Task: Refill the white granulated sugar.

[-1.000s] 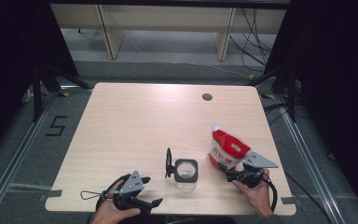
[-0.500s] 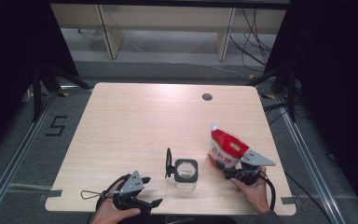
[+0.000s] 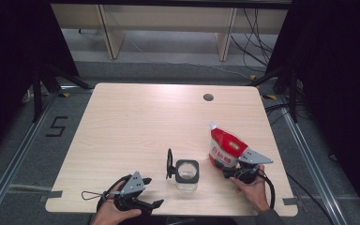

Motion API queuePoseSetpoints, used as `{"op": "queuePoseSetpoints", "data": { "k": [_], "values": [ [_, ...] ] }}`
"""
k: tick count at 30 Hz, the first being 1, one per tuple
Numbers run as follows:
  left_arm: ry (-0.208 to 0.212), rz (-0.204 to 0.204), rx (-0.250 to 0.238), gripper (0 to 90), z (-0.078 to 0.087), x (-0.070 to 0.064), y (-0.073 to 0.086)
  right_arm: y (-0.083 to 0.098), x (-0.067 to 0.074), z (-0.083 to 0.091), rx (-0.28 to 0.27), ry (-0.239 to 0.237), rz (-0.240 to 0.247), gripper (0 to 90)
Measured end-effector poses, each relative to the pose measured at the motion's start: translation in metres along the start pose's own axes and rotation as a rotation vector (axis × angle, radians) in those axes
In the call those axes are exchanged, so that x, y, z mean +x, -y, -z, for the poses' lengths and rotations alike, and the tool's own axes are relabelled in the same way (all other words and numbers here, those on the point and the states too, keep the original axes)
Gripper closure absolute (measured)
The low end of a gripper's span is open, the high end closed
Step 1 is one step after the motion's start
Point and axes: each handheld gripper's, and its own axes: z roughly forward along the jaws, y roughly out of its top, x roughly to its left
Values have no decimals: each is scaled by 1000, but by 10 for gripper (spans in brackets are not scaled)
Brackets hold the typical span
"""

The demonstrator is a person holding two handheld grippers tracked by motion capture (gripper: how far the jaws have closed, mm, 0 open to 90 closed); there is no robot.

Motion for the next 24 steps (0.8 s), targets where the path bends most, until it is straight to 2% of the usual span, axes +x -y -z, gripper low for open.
{"op": "queuePoseSetpoints", "data": {
  "k": [1, 2, 3, 4, 5, 6, 7, 8, 9, 10, 11, 12, 13, 14, 15, 16, 17, 18, 19, 21, 23, 24],
  "values": [
    [-3, -12, -5, 160, 0, 0, 0, 0, -1, -2, -3, 14, 24, 311],
    [-2, 19, -5, 160, 0, -1, 1, 0, 0, -2, -3, 19, 12, 314],
    [2, 27, -13, 160, 0, -2, 1, 0, 2, -1, -1, 15, -20, 316],
    [1, 6, -13, 160, 0, -1, 0, 0, 2, -2, 2, 22, -11, 314],
    [1, 6, -13, 160, 0, -1, 0, 0, 2, -2, 2, 22, -11, 314],
    [-1, -1, -10, 160, 0, -1, 0, -1, -2, -3, 2, 26, 26, 314],
    [-1, -1, -10, 160, 0, -1, 0, -1, -2, -3, 2, 26, 26, 314],
    [3, 30, -17, 160, -1, -3, 1, -1, 0, -3, 6, 19, -3, 316],
    [-1, 29, -15, 160, -1, -3, 1, -1, -1, -5, -18, 5, 20, 319],
    [2, 24, -12, 160, 0, -2, 1, -1, -3, -5, -18, 12, 20, 324],
    [2, 23, -13, 160, 0, -2, 1, -1, 1, -5, -7, 18, -21, 325],
    [2, 23, -13, 160, 0, -2, 1, -1, 1, -5, -7, 18, -21, 325],
    [-1, -18, -8, 160, 1, 1, 0, -1, 1, -5, -13, 12, -32, 329],
    [-1, -18, -8, 160, 1, 1, 0, -1, -1, -4, 3, 12, -21, 330],
    [-2, 18, -5, 160, 0, -1, 1, -1, -1, -4, 3, 12, -21, 330],
    [11, 15, 0, 160, 0, -1, 1, -2, 0, -5, -16, -8, -38, 351],
    [11, 15, 0, 160, 0, -1, 1, -2, 0, -5, -16, -8, -38, 351],
    [5, 12, -3, 160, 0, -2, 1, -1, -3, -7, -18, -8, 6, 352],
    [5, -15, -2, 160, 0, -1, 0, -1, 0, -7, -12, 1, -14, 358],
    [-3, 9, -2, 160, 0, -2, 0, -2, 1, -5, 4, 6, -14, 362],
    [-1, -6, -9, 160, 0, -1, 1, -3, 1, -5, -6, 5, -12, 364],
    [11, -15, 6, 160, 1, 0, 0, -4, 0, -5, -1, 9, 11, 367]
  ]
}}
